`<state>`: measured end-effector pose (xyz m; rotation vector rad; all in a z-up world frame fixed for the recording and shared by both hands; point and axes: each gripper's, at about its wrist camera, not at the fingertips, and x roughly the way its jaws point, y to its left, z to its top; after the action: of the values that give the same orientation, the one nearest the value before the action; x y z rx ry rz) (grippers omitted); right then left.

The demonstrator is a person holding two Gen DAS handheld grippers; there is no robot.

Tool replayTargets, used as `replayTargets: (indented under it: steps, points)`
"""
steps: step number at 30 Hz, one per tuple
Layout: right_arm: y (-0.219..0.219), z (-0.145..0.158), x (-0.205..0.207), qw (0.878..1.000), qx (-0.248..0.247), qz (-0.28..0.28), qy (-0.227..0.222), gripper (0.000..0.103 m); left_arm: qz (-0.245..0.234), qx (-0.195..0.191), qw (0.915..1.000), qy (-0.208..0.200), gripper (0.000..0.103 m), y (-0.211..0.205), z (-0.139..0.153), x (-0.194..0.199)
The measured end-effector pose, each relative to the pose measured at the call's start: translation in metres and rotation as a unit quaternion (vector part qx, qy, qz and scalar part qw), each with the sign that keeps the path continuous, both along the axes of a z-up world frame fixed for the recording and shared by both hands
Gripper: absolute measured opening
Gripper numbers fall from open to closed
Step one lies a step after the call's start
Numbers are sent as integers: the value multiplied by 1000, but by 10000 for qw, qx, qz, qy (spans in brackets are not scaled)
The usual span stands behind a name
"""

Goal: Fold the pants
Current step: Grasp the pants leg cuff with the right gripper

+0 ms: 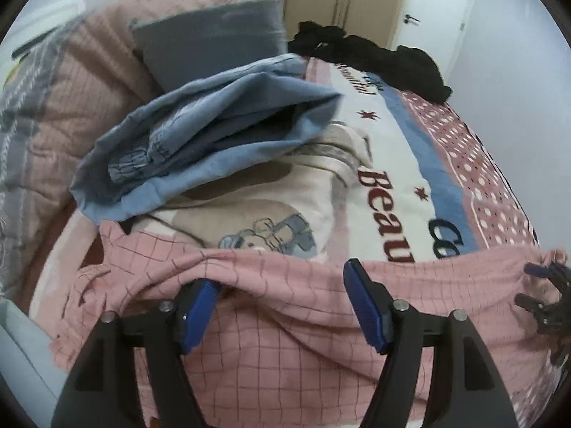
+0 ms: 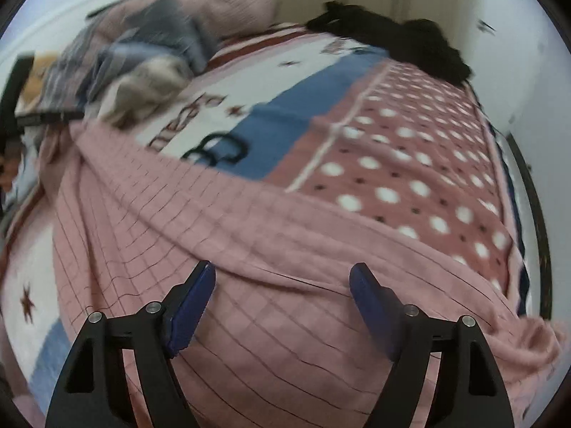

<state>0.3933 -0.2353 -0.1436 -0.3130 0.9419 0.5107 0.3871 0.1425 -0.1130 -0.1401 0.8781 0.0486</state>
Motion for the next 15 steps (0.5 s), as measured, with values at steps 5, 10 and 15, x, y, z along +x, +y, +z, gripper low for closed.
replayTargets:
  steps: [5,10,15]
  points:
    - [47,-15,-1,9980,-215,600,-54,74,-144,87,9998,-122,75,-11,6,-20]
    - [73,-19,-6,9956,-632,622,-291,0,-157,333,9989,-305,77,-13,14,-40]
    - [76,-1,-3,9919,-807,167,-963,0,-47,341,9987,-368,78,-3,15,-57]
